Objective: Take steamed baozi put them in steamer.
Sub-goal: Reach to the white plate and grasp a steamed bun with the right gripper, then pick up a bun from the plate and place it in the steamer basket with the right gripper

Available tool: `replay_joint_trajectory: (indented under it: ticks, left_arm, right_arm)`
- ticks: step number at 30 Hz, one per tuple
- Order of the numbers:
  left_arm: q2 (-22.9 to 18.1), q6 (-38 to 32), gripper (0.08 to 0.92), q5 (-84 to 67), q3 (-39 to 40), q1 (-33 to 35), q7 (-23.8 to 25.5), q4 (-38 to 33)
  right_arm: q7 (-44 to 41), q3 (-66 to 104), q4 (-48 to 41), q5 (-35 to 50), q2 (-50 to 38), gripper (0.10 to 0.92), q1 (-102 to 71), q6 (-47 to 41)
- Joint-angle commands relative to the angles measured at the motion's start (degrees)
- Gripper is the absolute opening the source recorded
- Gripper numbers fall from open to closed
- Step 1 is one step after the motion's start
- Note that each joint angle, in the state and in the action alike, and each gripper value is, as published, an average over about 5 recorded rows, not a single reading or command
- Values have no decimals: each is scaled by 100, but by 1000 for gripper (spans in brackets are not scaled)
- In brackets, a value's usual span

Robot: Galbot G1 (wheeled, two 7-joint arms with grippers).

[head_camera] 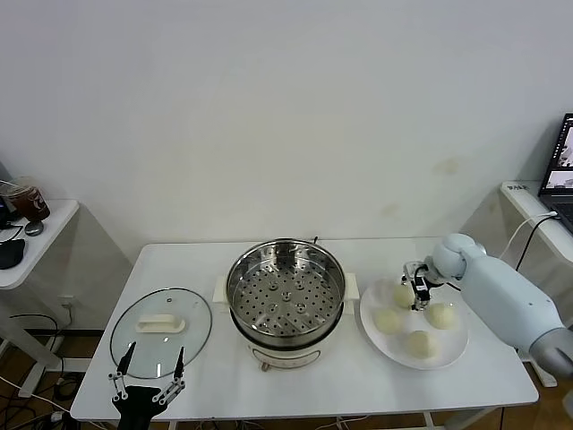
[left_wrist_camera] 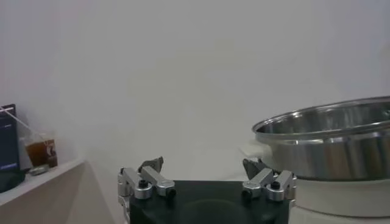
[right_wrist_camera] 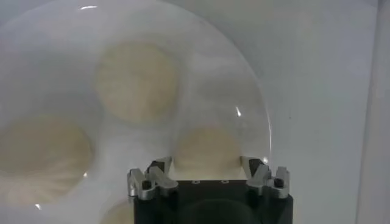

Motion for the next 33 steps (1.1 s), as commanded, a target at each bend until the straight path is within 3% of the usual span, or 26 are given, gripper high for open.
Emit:
replay_joint_trajectory:
  ticks: [1,7,17,26,33]
  left_arm:
    - [5,1,823,1,-8,5,0,-40]
    - [20,5,823,-18,-21,4,3,-83]
    - [108,9,823,-146,-53,-55,19,-108]
    - [158,6,823,-260,-178,-123,14,-131]
    - [157,12,823,-341,-392,-126,16,-203]
  right_arm:
    - [22,-127,-45,5,53,621,114,-21]
    - [-123,-418,390,365,-263,542,475,36]
    - [-786,-1672,1276,1954,-788,550,2981,642]
    - [-952,-2870,1313,3333,436,552,4542,1658]
    - [-878,-3461,958,3391,2012,551,4292,2459]
